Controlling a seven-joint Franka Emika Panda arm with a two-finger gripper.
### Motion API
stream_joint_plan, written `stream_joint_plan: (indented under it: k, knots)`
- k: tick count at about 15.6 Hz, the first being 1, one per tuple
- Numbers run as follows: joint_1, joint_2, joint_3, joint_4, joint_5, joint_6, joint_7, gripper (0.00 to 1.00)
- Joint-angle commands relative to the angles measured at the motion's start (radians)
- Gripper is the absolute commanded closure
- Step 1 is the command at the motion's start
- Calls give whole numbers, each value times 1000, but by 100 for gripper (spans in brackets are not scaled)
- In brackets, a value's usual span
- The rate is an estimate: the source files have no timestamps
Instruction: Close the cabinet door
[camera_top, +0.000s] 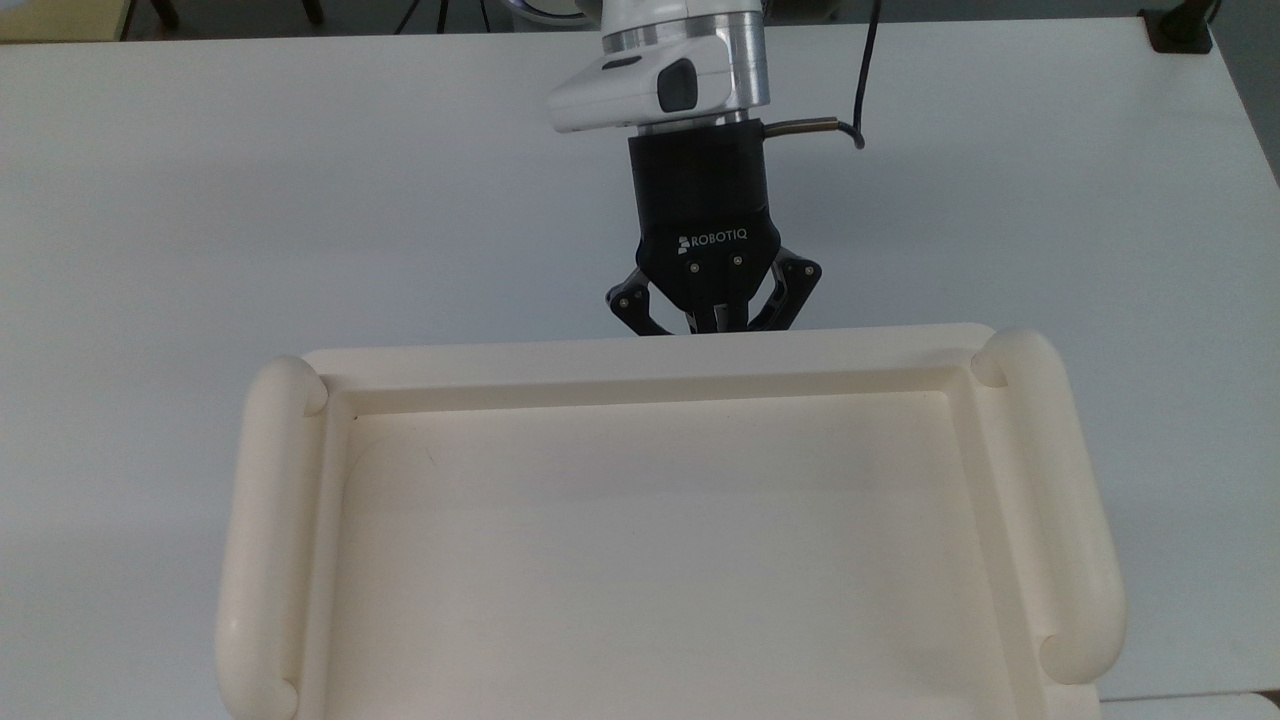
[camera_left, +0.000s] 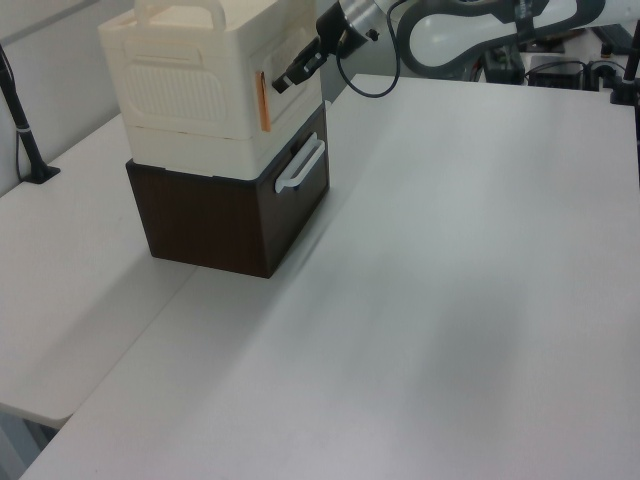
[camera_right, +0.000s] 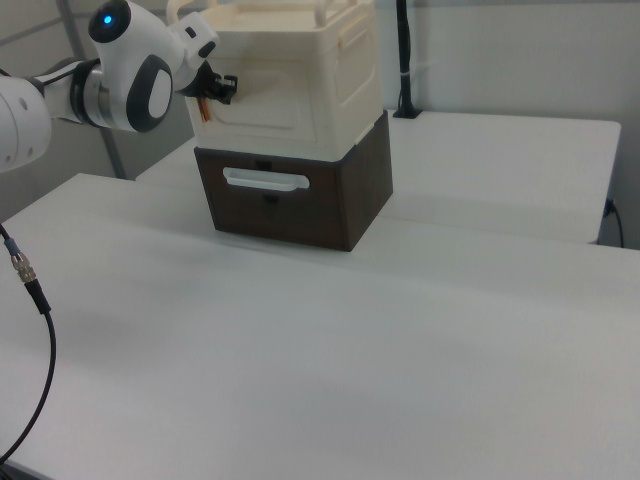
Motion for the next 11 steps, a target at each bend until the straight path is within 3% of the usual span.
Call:
stream_joint_plan:
  k: [1,6,8,11]
  knots:
    - [-4,11,-12,25,-22,14,27,100]
    - [-1,-25,-12,6,-22,-5,22,100]
    - [9,-61,-10,-53,-21,-81,20,100]
    - [-1,-107,-9,-60,-19,-288,14,100]
